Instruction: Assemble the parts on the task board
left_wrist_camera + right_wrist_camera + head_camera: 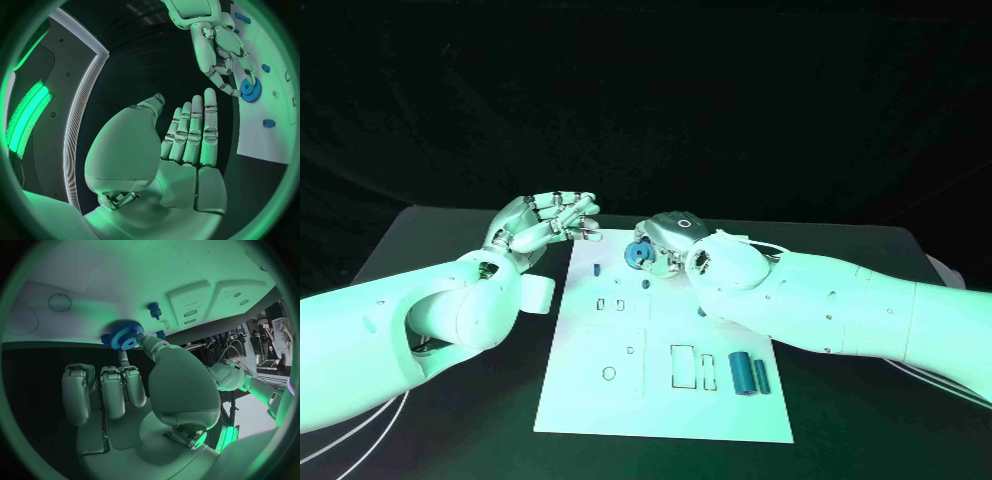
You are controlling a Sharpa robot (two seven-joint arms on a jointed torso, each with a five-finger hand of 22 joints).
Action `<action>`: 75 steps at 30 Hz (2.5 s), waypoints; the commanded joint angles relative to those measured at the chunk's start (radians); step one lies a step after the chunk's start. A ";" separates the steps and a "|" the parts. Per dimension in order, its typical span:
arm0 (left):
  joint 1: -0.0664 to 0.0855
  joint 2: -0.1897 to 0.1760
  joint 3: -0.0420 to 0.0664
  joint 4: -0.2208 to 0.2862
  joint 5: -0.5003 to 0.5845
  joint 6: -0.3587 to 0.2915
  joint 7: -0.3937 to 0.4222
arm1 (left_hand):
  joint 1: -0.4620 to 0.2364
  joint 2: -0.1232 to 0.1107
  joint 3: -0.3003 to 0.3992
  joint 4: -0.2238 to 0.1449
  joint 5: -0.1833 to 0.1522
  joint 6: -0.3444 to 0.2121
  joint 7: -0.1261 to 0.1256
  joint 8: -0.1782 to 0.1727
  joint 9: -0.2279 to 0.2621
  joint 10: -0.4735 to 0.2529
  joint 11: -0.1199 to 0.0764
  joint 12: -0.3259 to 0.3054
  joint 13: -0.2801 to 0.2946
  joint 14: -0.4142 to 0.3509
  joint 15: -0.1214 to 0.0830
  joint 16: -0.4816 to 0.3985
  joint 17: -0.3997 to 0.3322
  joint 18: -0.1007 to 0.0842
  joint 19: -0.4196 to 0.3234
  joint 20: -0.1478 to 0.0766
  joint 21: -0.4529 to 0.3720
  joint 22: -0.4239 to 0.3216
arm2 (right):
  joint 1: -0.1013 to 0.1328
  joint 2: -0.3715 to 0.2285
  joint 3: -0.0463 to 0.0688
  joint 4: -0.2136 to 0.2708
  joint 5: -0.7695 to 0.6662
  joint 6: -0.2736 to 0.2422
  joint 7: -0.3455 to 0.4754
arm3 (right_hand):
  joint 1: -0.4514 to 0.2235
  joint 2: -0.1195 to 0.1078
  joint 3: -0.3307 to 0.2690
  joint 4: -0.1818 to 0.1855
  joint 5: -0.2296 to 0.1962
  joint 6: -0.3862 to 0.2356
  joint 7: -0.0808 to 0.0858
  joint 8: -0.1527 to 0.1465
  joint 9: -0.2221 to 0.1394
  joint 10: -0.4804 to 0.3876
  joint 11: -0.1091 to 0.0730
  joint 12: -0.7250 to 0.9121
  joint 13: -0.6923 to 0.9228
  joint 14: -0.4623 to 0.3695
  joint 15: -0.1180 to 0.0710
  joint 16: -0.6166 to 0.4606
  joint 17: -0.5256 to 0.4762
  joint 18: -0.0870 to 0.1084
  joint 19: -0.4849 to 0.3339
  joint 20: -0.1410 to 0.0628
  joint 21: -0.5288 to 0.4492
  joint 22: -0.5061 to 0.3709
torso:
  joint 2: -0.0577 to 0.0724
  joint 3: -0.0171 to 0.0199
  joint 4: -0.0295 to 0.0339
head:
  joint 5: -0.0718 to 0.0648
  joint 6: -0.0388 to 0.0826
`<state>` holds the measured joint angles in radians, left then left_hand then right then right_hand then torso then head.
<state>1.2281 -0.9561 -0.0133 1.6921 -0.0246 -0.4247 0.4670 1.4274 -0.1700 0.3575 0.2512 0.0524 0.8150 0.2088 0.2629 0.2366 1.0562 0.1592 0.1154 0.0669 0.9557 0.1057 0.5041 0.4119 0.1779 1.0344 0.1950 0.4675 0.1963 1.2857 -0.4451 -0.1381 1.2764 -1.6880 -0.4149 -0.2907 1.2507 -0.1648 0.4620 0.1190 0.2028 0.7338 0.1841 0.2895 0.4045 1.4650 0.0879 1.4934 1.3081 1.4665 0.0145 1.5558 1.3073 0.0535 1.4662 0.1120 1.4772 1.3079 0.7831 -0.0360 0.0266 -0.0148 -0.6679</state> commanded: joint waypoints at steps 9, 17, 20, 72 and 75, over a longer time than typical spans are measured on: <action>0.002 0.000 0.001 0.003 0.002 0.015 0.006 | 0.007 0.008 0.003 -0.002 -0.002 -0.008 0.007 -0.004 0.000 -0.002 0.001 -0.008 0.001 -0.007 0.000 0.006 0.004 0.002 -0.011 0.000 0.006 0.002 | -0.001 0.003 -0.001 -0.010 0.007 0.054 -0.013 | -0.042 -0.003 -0.017 0.034 -0.002 -0.015 0.004 -0.029 -0.006 0.015 0.013 -0.010 0.143 0.092 0.010 0.002 0.212 -0.015 0.020 0.015 -0.010 0.108 | 0.000 -0.0001 -0.0002 | 0.000 0.004; 0.002 -0.002 0.001 0.005 0.002 0.013 0.005 | 0.007 0.008 0.003 -0.002 -0.002 -0.008 0.007 -0.004 0.000 -0.002 0.001 -0.009 0.001 -0.007 0.000 0.007 0.004 0.002 -0.012 0.000 0.007 0.002 | -0.001 -0.002 -0.001 -0.010 0.028 0.082 -0.010 | -0.092 0.009 -0.034 0.083 0.018 0.003 0.002 -0.040 -0.003 0.020 0.012 -0.006 0.150 0.093 0.010 0.003 0.213 -0.015 0.021 0.016 -0.010 0.111 | 0.000 0.0003 -0.0013 | 0.001 0.004; 0.002 -0.002 0.001 0.005 0.002 0.013 0.005 | 0.007 0.008 0.003 -0.002 -0.002 -0.008 0.007 -0.004 0.000 -0.002 0.001 -0.009 0.001 -0.007 0.000 0.007 0.004 0.002 -0.012 0.000 0.007 0.002 | -0.001 -0.007 -0.001 -0.007 0.032 0.060 -0.009 | -0.106 0.017 -0.036 0.098 0.026 0.011 0.001 -0.041 -0.001 0.021 0.011 -0.004 0.152 0.093 0.010 0.003 0.214 -0.015 0.022 0.015 -0.009 0.112 | 0.000 0.0003 -0.0013 | 0.002 0.003; 0.001 0.007 0.000 -0.039 -0.009 0.087 -0.009 | 0.017 0.009 0.009 0.002 -0.003 -0.015 -0.005 -0.012 0.012 -0.001 0.013 -0.050 0.000 -0.088 0.033 -0.184 -0.055 0.009 -0.071 0.047 -0.183 -0.128 | -0.036 -0.444 0.006 0.013 0.577 0.070 0.438 | 0.061 -0.020 0.012 -0.044 0.018 0.025 -0.016 -0.091 -0.001 0.027 -0.007 -0.003 0.159 0.093 -0.012 0.002 0.212 -0.014 0.017 -0.007 -0.017 0.109 | -0.021 0.0075 -0.0191 | -0.012 0.005; 0.001 0.007 0.000 -0.038 -0.010 0.083 -0.007 | 0.016 0.008 0.009 0.002 -0.002 -0.008 0.002 -0.008 0.016 0.011 0.007 -0.047 0.002 -0.033 0.023 -0.170 -0.050 0.009 -0.049 0.040 -0.191 -0.131 | -0.043 -0.432 0.006 0.004 0.569 0.071 0.434 | 0.062 -0.020 0.013 -0.045 0.019 0.024 -0.015 -0.092 -0.001 0.027 -0.006 -0.002 0.160 0.093 -0.012 0.002 0.213 -0.014 0.017 -0.006 -0.017 0.110 | -0.021 0.0072 -0.0193 | -0.010 0.002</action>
<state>1.2282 -0.9510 -0.0141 1.6516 -0.0271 -0.3645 0.4567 1.4369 -0.1606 0.3603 0.2540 0.0524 0.8022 0.2032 0.2547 0.2511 1.0567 0.1661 0.0687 0.0670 0.9138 0.1306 0.3303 0.3595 0.1780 0.9779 0.2340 0.2816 0.0665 1.2449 -0.8810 -0.1317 1.2834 -1.0958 -0.3555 0.1463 1.3033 -0.1819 0.4731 0.0797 0.2169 0.7637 0.1686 0.2025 0.4042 1.4651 0.0804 1.4938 1.3075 1.4667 0.0033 1.5558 1.3073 0.0534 1.4662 0.1108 1.4635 1.3079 0.7619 -0.0285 0.0070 -0.0261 -0.6633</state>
